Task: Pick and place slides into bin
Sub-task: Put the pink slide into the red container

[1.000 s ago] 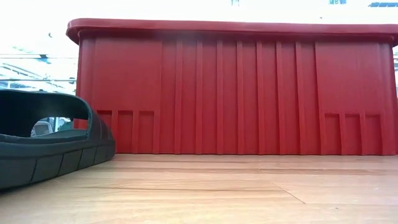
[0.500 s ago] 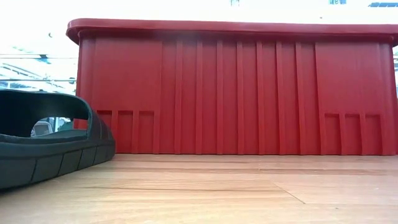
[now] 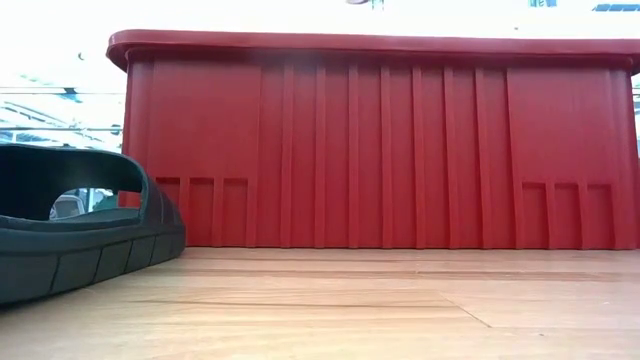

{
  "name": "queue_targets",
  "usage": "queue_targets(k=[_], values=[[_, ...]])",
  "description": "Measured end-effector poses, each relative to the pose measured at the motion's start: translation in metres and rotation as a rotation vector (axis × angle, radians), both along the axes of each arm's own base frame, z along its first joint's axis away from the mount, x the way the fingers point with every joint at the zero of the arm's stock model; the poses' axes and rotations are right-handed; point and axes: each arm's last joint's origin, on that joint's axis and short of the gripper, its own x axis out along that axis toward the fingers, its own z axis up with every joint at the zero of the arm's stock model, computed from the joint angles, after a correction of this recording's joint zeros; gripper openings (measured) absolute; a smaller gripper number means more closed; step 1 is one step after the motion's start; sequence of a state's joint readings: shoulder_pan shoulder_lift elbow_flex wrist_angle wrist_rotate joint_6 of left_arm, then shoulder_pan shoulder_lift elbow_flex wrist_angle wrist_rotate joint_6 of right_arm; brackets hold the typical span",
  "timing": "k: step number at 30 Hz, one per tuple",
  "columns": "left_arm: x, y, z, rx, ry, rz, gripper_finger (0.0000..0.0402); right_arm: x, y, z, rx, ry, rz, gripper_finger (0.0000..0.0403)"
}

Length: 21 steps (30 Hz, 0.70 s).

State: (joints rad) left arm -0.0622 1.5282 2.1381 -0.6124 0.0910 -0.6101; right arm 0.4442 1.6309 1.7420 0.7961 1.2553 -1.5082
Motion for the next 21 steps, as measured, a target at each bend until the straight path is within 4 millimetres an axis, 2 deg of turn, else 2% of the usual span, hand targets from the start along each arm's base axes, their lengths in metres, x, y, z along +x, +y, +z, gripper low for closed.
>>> queue_targets(k=[6,10,14,21], values=[[-0.047,0.012,0.001,0.153,0.115,0.110,0.0259,-0.009,-0.003,0.009,0.075,-0.150,0.068,0.0035],[-0.067,0.019,-0.004,0.253,0.204,0.173,0.0260,-0.020,-0.005,0.019,0.125,-0.311,0.189,0.0035],[-0.076,0.022,-0.004,0.322,0.227,0.182,0.0260,-0.027,-0.005,0.027,0.147,-0.414,0.360,0.0035],[-0.073,0.022,-0.007,0.371,0.239,0.143,0.0260,-0.026,-0.011,0.028,0.278,-0.507,0.620,0.0034]])
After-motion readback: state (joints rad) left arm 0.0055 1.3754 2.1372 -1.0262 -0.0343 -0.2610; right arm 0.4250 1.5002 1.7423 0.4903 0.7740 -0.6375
